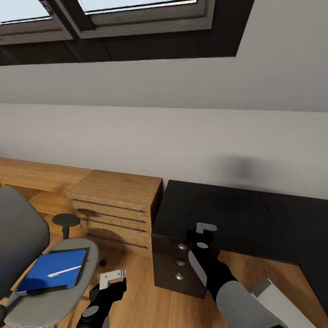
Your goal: In the bedroom, organize the workspace by keeping the computer under the desk, ensuring the monitor is on the desk, placing the keyboard on the desk next to the monitor, placing the mouse on the desk next to the keyboard, moving the folder from the swivel chair onto the desk next to the mouse, stacking the notebook on top of the folder with the pen on top of the notebook, and positioning the swivel chair next to the desk.
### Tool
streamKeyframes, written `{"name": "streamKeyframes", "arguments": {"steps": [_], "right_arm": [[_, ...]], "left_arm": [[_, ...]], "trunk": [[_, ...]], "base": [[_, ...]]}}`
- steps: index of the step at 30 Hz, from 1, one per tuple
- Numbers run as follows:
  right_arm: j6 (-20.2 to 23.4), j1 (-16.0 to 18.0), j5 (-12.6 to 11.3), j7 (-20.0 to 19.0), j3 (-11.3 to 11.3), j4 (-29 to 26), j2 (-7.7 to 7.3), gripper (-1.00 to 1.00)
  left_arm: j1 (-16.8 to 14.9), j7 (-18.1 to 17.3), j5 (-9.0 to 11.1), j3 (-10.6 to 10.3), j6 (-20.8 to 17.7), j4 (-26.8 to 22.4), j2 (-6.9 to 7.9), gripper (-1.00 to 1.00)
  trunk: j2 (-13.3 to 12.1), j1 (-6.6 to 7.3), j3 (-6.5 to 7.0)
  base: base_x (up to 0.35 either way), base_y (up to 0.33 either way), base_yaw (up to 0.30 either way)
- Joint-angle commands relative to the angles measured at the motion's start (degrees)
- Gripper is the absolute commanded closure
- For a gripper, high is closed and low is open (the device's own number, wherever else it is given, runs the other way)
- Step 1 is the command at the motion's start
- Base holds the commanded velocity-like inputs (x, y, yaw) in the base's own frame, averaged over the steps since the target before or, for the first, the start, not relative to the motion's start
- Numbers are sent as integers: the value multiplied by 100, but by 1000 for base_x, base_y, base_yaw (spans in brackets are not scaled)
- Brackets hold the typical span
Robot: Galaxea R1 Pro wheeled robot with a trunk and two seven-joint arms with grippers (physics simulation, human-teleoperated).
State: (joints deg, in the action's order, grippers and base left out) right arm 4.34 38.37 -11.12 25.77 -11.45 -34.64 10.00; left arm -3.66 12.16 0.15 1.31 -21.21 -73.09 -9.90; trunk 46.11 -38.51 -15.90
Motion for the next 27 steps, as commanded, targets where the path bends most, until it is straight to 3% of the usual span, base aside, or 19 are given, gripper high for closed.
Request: {"name": "streamKeyframes", "arguments": {"steps": [1,12,21,27], "right_arm": [[35,4,-18,28,-19,-7,0,100],[49,4,-21,-94,-279,53,0,100],[43,-11,-21,-568,-591,67,0,100],[47,-14,-21,-668,-677,71,0,100]], "left_arm": [[-3,12,2,6,-4,-10,-3,-100],[-3,14,2,10,126,-12,-3,-100],[-3,14,3,-5,129,-5,-10,-100],[-3,15,2,-7,127,-4,-10,-100]], "trunk": [[7,-1,-8],[7,-1,-8],[7,-1,-8],[7,-1,-8]], "base": [[10,0,200],[241,0,207],[307,0,29],[55,0,1]]}}
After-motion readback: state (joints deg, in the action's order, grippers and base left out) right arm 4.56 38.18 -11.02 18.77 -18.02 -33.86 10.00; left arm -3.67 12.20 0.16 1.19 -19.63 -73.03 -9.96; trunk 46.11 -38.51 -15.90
